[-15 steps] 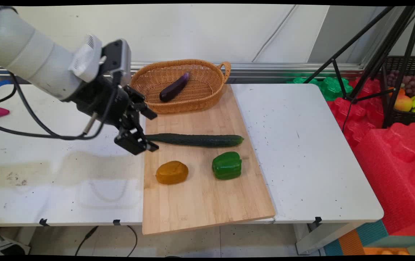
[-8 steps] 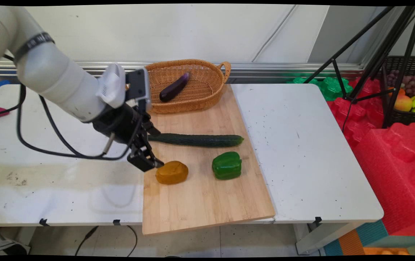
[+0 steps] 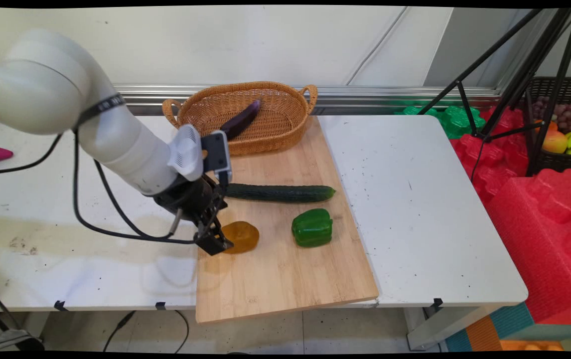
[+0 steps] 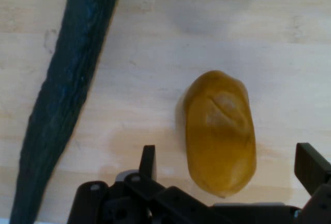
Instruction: Pick up the potato from the cutting board, then place the picked object in the vegetable basket
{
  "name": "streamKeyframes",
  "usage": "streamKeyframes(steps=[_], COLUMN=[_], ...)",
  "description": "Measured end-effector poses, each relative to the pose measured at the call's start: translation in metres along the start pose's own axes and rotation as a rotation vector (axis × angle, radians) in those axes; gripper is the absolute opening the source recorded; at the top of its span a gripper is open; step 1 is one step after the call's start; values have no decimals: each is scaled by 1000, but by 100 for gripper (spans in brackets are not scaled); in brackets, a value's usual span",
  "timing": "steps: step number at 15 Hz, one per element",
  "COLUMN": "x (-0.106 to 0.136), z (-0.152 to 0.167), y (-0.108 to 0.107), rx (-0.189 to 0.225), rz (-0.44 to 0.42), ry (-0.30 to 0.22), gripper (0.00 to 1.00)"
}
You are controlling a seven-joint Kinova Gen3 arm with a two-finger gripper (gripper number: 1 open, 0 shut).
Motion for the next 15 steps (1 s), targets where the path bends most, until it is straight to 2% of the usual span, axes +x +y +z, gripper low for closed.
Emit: streamKeyframes(steps=[8,9,15], x=[2,3,6], z=[38,41,43], y=[-1,-1,0], rx=[-14,-16,-18], rz=[-15,-20,-38], ry=[-12,-8,16], gripper=[100,0,0])
